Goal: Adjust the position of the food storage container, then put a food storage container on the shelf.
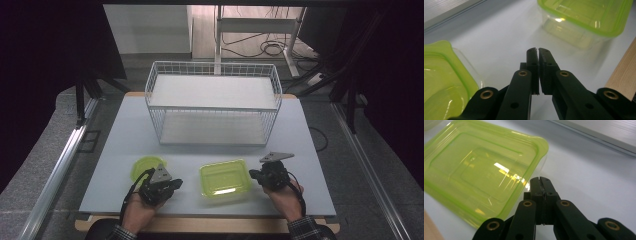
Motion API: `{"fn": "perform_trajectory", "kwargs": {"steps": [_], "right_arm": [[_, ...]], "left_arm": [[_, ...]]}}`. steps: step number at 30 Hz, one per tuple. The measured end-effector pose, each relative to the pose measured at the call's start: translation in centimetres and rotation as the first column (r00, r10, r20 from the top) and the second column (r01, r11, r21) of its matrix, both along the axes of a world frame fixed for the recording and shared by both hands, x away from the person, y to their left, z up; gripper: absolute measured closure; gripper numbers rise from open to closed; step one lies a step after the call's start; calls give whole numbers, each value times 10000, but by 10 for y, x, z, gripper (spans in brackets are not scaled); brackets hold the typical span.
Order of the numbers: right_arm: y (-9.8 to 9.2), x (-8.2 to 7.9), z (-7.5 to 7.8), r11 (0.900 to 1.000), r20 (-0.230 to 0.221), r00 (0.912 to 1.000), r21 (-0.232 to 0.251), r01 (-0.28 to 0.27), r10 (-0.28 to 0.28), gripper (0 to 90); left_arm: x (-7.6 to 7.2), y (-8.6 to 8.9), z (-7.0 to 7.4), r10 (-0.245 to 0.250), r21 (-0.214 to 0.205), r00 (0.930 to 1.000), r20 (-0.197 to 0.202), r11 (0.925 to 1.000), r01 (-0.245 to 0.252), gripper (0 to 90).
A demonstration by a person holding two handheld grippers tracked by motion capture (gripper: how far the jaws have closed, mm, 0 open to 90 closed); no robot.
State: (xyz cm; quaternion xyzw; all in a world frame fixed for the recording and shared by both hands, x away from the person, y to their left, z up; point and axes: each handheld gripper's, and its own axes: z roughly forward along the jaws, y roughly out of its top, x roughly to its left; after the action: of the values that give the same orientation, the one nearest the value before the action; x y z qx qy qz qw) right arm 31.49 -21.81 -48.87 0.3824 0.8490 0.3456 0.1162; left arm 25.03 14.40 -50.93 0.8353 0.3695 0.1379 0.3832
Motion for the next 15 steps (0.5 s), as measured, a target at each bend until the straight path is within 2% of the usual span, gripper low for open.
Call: {"fn": "perform_trajectory", "kwargs": {"steps": [3, 5, 8, 12, 15], "right_arm": [[5, -4, 0, 9997, 268, 9994, -106, -199, 202, 892], [2, -6, 2, 9998, 511, 9986, -105, -159, 164, 882], [-7, -9, 4, 9998, 782, 9969, 172, 24, -37, 740], [-14, -10, 4, 9987, 817, 9961, 418, 284, -318, 579], [-16, -8, 4, 9973, 774, 9962, 638, 357, -406, 478]], "left_arm": [[-1, 3, 1, 38, -42, 10000, 0, 10000, -38, 851], [-1, 4, 1, 79, -55, 10000, 34, 10000, -79, 797], [-1, 6, 1, 161, -126, 9999, 62, 9998, -160, 649], [0, 4, -1, 184, -21, 9997, 149, 9998, -184, 473], [1, 2, -2, 67, -121, 9998, 181, 9999, -65, 369]]}}
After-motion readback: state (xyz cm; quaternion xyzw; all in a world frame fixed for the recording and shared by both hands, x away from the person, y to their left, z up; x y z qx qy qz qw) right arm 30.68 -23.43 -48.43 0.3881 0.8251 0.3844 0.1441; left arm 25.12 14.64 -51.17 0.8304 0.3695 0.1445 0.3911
